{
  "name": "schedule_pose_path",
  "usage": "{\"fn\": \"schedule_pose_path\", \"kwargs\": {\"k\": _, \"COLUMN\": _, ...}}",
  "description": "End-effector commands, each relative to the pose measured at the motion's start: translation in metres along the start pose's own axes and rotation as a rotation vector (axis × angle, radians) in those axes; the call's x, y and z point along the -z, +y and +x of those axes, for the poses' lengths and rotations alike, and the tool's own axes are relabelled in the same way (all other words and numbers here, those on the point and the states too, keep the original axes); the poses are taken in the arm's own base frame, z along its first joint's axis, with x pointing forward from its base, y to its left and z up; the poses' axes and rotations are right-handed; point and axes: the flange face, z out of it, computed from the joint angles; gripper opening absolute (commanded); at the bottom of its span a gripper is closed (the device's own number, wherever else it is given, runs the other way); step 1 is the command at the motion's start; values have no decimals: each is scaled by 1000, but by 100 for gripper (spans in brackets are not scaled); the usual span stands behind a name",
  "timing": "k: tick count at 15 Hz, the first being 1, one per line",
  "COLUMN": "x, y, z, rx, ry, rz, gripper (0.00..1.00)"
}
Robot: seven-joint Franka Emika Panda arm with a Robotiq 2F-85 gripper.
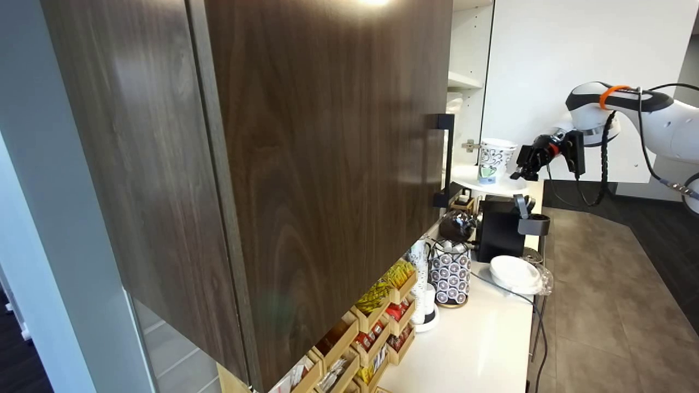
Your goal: Put the cup on the plate then put the plate in the cupboard
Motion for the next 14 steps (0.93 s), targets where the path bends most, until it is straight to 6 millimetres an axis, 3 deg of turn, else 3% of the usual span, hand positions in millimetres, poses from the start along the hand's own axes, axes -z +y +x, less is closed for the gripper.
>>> {"fn": "schedule_pose_path", "kwargs": {"k": 1, "x": 0, "y": -10, "z": 8, "rx": -45, "ry": 5, "rz": 29, "gripper": 4}}
{"fn": "schedule_pose_path", "kwargs": {"k": 11, "x": 0, "y": -10, "z": 8, "rx": -33, "ry": 4, "rz": 23, "gripper": 3}}
{"fn": "schedule_pose_path", "kwargs": {"k": 14, "x": 3, "y": -21, "z": 11, "rx": -37, "ry": 29, "rz": 1, "gripper": 3}}
